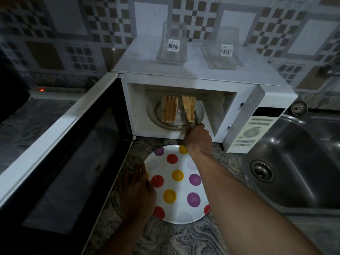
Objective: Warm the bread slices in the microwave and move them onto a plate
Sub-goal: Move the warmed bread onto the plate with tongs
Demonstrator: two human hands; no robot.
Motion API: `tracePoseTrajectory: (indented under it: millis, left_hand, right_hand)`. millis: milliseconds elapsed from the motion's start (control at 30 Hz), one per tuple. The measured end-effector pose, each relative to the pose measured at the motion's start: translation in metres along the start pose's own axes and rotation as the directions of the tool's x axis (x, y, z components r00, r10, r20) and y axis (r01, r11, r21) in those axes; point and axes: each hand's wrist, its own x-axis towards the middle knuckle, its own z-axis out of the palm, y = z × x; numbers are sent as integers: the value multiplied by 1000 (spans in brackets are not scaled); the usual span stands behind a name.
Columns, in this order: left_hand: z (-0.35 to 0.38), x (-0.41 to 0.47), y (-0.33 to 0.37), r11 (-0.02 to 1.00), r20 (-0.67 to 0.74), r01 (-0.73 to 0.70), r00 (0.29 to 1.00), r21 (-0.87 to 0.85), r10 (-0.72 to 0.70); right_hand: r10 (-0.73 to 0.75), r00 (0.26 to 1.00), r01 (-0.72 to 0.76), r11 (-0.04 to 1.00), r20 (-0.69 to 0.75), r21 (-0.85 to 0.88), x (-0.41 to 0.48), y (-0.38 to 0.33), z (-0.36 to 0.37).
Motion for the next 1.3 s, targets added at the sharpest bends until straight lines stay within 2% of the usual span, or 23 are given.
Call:
tracePoseTrajectory:
  millis: [300, 567, 867, 1067, 1167, 1300]
  left_hand:
    - [-2, -1, 2, 999, -9, -11, 1000, -50, 11]
    - [0, 3, 0, 999, 67, -5, 998, -51, 8]
    - [-12, 1, -1, 1000, 237, 12, 971, 9, -14]
    - [-25, -3, -4, 996, 353, 23, 935, -88, 9]
    - [-19, -1, -11, 997, 359, -26, 932, -68, 49]
    - [-16, 0, -12, 998, 412, -17, 910, -56, 38]
  right_hand:
    - [-6, 1000, 5, 999, 26, 39, 1, 9, -8]
    - [-48, 999, 47, 996, 19, 72, -26, 30, -22]
    - [-142, 989, 145, 985, -41, 93, -84, 58, -45]
    - [-118, 993, 119, 991, -19, 55, -128, 75, -47]
    - [-116, 993, 115, 992, 1, 53, -153, 80, -48]
    - [-118, 993, 117, 993, 32, 32, -181, 89, -42]
